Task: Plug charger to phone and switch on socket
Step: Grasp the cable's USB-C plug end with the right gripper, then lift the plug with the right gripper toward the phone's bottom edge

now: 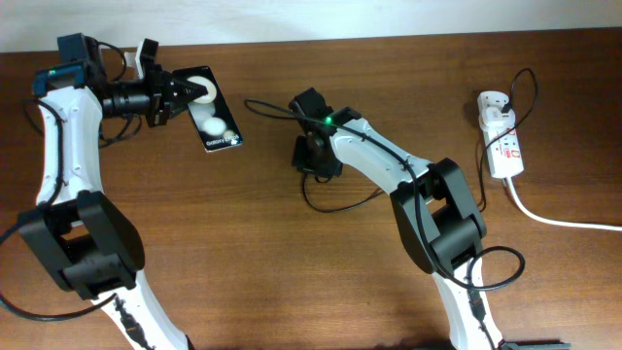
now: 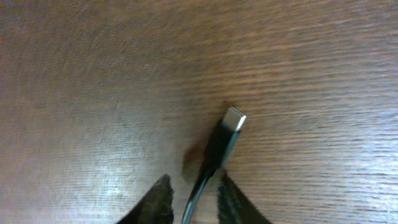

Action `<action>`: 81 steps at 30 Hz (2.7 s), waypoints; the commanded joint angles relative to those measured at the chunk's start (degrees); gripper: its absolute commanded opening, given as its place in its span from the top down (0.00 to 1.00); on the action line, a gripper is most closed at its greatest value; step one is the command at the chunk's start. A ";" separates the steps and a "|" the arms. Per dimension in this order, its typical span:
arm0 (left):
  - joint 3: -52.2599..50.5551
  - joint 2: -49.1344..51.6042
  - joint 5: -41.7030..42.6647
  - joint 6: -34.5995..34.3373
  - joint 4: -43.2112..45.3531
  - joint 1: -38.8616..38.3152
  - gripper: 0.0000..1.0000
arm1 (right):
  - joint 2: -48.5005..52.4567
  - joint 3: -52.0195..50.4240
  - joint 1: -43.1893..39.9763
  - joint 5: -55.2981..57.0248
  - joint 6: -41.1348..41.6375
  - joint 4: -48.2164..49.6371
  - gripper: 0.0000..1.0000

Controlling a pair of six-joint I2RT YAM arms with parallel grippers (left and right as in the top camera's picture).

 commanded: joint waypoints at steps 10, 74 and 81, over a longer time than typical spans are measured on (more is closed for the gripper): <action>0.17 -0.17 2.58 0.94 -1.62 0.26 1.00 | 4.70 0.92 0.04 1.51 -3.61 -0.20 0.96; 0.17 -0.17 -0.50 12.52 -9.51 -2.36 1.00 | -34.91 -4.17 -15.78 -35.06 -46.51 -23.89 0.96; 0.17 -0.17 0.26 12.76 -9.94 -3.19 1.00 | -44.24 -21.05 -15.78 -51.10 -47.43 -14.69 0.96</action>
